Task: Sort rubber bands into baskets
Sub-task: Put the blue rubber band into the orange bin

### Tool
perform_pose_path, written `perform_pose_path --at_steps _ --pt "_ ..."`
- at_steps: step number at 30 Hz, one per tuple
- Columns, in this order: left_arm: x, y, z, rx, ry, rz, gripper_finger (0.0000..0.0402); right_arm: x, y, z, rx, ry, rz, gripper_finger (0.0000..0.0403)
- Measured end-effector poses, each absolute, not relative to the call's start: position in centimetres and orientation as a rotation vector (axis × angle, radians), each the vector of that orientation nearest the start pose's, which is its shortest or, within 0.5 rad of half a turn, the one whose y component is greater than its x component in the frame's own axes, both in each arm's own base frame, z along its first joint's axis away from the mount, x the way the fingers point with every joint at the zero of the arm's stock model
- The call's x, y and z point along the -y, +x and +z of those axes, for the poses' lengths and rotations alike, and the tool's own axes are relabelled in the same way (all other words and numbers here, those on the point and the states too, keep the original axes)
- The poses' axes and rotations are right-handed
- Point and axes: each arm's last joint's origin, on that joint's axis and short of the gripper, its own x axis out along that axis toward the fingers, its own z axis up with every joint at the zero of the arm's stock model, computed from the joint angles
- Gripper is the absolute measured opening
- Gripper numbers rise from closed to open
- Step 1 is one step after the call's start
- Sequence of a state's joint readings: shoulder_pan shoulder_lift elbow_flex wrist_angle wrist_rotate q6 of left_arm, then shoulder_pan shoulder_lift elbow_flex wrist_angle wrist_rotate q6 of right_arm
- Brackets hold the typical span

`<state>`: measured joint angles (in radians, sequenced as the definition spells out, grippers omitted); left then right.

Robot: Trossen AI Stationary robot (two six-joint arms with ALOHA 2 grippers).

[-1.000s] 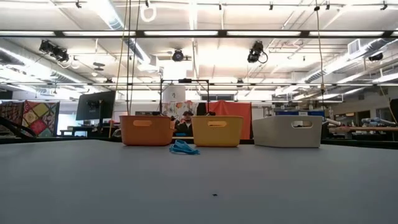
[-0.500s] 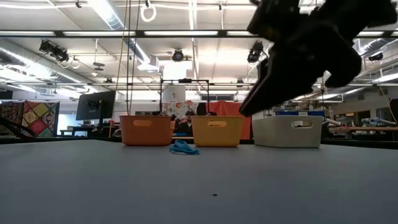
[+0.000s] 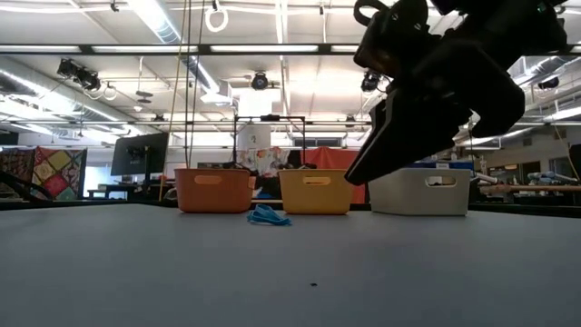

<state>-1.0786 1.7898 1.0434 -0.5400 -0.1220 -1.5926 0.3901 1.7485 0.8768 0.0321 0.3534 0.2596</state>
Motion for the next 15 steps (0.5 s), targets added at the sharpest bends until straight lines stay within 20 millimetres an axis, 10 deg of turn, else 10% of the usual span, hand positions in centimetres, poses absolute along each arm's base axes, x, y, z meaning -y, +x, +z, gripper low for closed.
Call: perform_pose_path --at_steps 15 --pt "28.41 15.49 13.61 -1.386 -0.526 0.238 0.0123 -11.77 31.26 14.40 -0.774 -0.055 -0.067 0.0130"
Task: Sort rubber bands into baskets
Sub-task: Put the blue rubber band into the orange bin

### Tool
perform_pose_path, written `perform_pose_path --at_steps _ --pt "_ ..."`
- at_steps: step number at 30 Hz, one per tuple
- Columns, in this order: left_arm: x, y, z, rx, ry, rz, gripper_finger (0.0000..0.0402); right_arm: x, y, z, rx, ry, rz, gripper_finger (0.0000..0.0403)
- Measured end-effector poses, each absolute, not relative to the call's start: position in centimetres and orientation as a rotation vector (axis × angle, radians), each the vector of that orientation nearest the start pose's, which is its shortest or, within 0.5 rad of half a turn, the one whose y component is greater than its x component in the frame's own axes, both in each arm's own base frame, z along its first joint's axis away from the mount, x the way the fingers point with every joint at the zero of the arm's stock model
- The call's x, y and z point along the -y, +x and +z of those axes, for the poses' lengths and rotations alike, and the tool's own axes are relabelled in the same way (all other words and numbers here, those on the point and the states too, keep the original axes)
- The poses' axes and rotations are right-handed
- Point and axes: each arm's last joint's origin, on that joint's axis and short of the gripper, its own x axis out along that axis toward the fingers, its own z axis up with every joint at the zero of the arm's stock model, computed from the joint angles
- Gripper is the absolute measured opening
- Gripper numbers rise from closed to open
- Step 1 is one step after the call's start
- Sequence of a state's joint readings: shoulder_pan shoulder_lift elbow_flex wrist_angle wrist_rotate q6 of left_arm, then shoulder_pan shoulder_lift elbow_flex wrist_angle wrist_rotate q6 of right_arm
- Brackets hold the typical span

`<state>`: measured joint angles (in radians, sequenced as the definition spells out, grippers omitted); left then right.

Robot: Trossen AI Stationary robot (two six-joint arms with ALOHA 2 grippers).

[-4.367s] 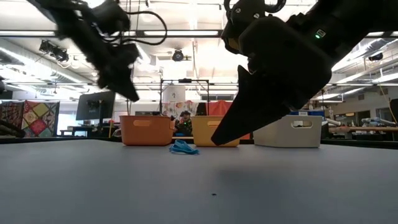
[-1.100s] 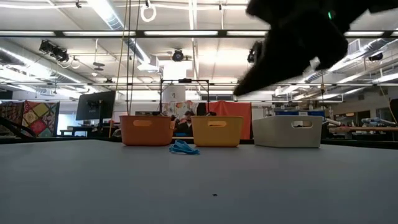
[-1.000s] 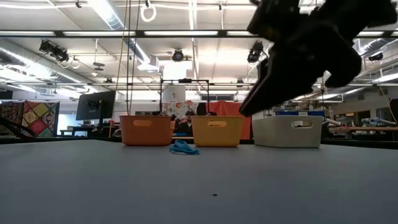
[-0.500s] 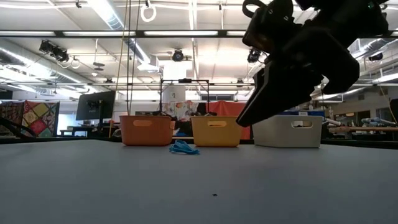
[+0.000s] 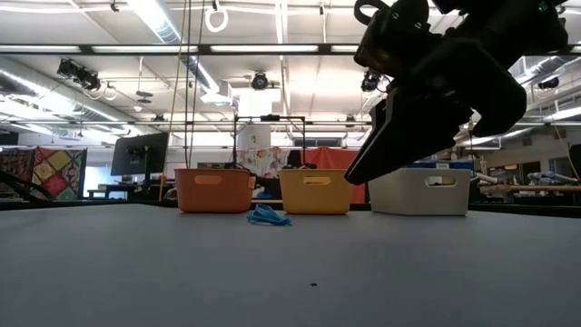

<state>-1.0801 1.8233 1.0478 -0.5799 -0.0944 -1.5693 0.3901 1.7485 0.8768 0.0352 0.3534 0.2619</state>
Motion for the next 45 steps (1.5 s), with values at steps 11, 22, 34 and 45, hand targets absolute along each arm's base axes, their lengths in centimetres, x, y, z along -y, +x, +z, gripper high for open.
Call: perform_pose_path --at_steps 11,22,34,45 --pt "26.8 16.8 13.7 -1.348 -0.389 0.255 0.0007 -11.7 31.3 14.4 -0.775 -0.057 -0.067 0.0130" --pt "25.2 18.1 16.8 -1.244 -0.332 0.282 0.0031 -11.2 31.4 14.4 -0.782 -0.052 -0.086 0.0130" --pt "24.4 17.3 15.7 -1.259 -0.269 0.332 0.0121 -11.1 31.4 14.3 -0.789 -0.044 -0.086 0.0130" --pt "23.7 16.8 14.1 -1.322 -0.295 0.312 0.0081 -11.1 31.3 14.2 -0.804 -0.033 -0.093 0.0130"
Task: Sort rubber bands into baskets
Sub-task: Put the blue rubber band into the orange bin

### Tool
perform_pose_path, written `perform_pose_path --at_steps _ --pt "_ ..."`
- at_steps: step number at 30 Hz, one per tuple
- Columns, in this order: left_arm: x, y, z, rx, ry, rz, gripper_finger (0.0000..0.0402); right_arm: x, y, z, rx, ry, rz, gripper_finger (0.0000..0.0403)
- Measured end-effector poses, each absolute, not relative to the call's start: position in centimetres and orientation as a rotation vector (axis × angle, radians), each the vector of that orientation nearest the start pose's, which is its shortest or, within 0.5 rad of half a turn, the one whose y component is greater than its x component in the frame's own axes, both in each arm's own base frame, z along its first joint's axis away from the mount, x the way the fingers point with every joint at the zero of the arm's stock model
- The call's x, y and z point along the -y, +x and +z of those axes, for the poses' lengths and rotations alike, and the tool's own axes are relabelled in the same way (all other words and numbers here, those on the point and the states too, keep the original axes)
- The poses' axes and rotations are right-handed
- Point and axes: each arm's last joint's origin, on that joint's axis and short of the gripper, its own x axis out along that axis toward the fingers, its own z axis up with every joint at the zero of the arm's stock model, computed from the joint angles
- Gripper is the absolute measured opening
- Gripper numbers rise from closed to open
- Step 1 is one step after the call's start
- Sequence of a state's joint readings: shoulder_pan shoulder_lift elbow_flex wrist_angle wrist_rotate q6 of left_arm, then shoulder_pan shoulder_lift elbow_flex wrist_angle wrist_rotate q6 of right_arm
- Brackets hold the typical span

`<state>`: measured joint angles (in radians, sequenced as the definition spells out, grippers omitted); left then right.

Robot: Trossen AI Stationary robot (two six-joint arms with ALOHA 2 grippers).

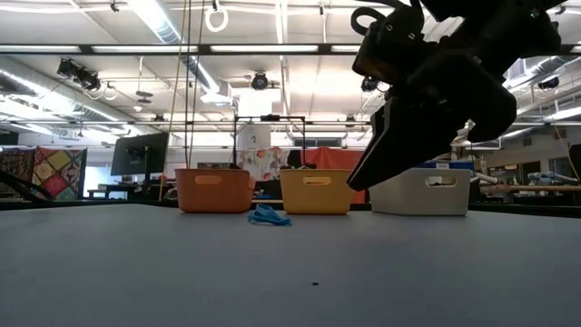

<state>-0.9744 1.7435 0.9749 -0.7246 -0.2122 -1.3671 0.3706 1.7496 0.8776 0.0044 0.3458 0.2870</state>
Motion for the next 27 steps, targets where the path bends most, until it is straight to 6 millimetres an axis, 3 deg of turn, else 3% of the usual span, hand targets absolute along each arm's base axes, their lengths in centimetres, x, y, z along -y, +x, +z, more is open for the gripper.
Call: perform_pose_path --at_steps 4,15,21,27 --pt "23.1 17.6 14.1 -1.337 -0.276 0.301 0.0012 -11.1 31.3 14.2 -0.804 -0.018 -0.099 0.0129" --pt "17.7 21.6 14.7 -1.357 -0.111 0.347 0.0004 -12.0 30.6 13.9 -0.840 0.059 -0.126 0.0112" --pt "14.1 23.1 17.5 -1.266 -0.077 0.362 0.0002 -13.1 29.6 13.6 -0.856 0.073 -0.189 0.0112" --pt "8.7 24.0 20.7 -1.201 -0.039 0.410 0.0001 -14.0 29.0 13.5 -0.852 0.115 -0.231 0.0112"
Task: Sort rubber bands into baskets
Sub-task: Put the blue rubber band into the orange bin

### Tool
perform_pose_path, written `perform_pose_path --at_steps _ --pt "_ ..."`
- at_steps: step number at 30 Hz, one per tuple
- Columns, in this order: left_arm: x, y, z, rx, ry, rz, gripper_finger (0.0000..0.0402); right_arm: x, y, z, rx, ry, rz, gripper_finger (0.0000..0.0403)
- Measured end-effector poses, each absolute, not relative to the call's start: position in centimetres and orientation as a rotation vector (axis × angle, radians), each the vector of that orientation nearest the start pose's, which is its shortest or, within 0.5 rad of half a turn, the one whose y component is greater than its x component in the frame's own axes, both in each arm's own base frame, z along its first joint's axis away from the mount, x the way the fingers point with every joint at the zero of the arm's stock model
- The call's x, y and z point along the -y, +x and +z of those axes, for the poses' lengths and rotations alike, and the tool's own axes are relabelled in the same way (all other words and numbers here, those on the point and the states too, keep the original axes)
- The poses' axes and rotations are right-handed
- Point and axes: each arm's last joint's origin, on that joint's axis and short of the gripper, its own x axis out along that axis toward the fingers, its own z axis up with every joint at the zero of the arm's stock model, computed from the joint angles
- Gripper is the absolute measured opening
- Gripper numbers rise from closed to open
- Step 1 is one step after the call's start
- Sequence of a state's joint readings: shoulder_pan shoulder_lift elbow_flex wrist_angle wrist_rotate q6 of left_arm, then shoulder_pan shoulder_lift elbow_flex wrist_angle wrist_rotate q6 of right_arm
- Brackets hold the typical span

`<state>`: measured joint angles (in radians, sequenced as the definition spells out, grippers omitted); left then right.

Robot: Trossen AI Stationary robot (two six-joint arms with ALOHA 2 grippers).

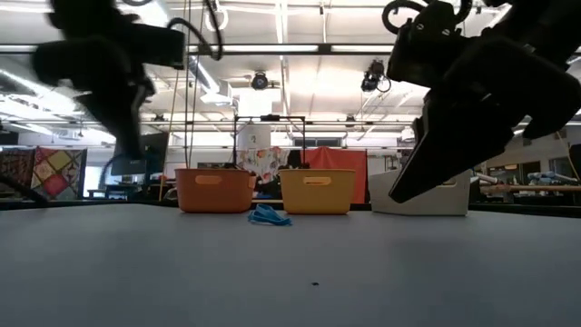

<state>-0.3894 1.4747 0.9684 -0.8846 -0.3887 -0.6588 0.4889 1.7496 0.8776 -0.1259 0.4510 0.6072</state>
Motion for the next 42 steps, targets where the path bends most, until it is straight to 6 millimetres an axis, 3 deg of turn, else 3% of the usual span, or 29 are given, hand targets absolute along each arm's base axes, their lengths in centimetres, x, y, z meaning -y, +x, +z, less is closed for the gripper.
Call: perform_pose_path --at_steps 5,11,23,36,42 --pt "3.4 24.5 22.6 -1.160 -0.022 0.462 0.0001 -14.5 28.6 13.5 -0.851 0.158 -0.256 0.0112" --pt "-2.2 24.9 23.5 -1.144 -0.016 0.460 0.0001 -15.1 27.8 13.3 -0.858 0.179 -0.309 0.0112" --pt "-10.9 24.3 24.3 -1.004 -0.150 0.481 0.0001 -15.0 27.3 13.1 -0.875 0.175 -0.360 0.0112" --pt "-15.0 23.4 25.1 -0.840 -0.204 0.556 0.0001 -15.2 27.2 13.1 -0.872 0.181 -0.356 0.0112" --pt "-15.5 23.5 25.1 -0.772 -0.199 0.521 0.0001 -14.6 26.5 12.8 -0.919 0.030 -0.399 0.0112"
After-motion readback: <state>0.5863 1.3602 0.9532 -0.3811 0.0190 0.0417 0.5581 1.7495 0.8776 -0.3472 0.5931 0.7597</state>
